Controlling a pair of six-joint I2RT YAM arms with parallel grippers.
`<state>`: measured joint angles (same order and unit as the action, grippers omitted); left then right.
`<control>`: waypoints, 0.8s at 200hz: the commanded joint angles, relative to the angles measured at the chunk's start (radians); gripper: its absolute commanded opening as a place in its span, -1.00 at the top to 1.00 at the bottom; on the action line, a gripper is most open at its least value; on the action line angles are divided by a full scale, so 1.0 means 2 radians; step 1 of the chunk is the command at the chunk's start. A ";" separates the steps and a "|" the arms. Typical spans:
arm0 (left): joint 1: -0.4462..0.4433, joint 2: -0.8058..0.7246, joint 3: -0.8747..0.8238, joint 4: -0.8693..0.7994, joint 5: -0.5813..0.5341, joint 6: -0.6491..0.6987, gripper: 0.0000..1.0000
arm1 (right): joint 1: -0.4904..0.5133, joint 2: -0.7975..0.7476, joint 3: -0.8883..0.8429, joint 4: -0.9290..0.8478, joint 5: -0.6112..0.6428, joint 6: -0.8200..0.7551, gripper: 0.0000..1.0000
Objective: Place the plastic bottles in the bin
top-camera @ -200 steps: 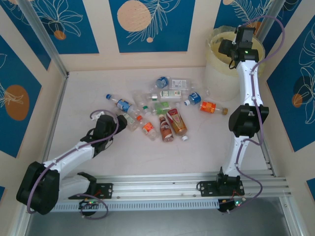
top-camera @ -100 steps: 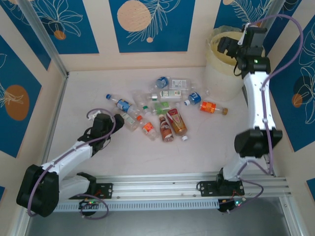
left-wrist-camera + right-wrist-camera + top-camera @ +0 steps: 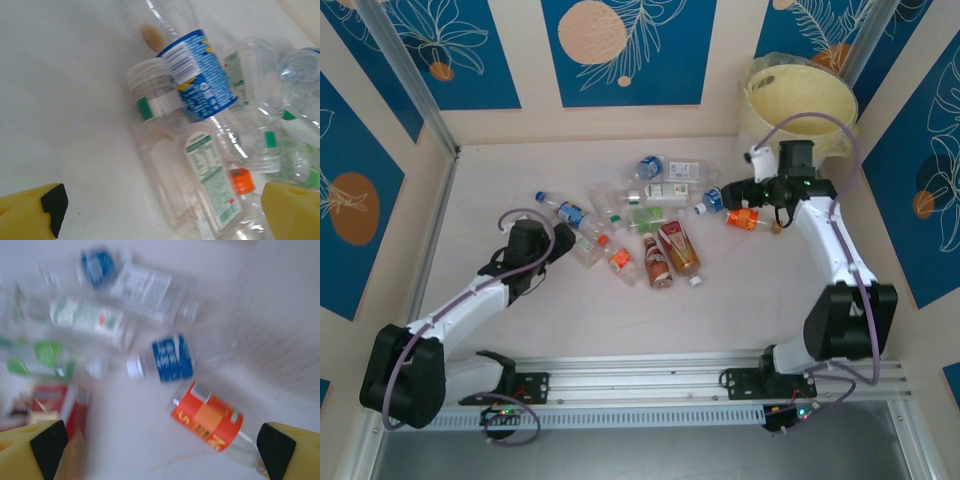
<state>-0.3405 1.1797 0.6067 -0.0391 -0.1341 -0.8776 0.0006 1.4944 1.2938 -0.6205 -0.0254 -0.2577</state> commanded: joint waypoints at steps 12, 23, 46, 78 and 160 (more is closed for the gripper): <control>0.006 0.005 0.027 -0.024 0.036 0.026 -1.00 | 0.024 0.063 0.011 -0.080 0.071 -0.161 -0.99; 0.007 0.003 0.025 -0.025 0.031 0.024 -1.00 | 0.030 0.083 0.011 -0.080 0.102 -0.205 -0.98; 0.009 0.002 0.019 -0.023 0.027 0.019 -1.00 | 0.039 0.115 -0.001 -0.034 0.164 -0.287 -0.96; 0.011 0.004 0.016 -0.023 0.027 0.013 -1.00 | 0.030 0.144 -0.002 0.019 0.173 -0.347 -0.91; 0.013 -0.001 -0.004 -0.023 0.022 -0.004 -1.00 | 0.005 0.193 0.002 0.058 0.128 -0.408 -0.88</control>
<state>-0.3283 1.1816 0.6235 -0.0696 -0.0929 -0.8627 0.0170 1.8557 1.2953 -0.5362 0.2764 -1.0153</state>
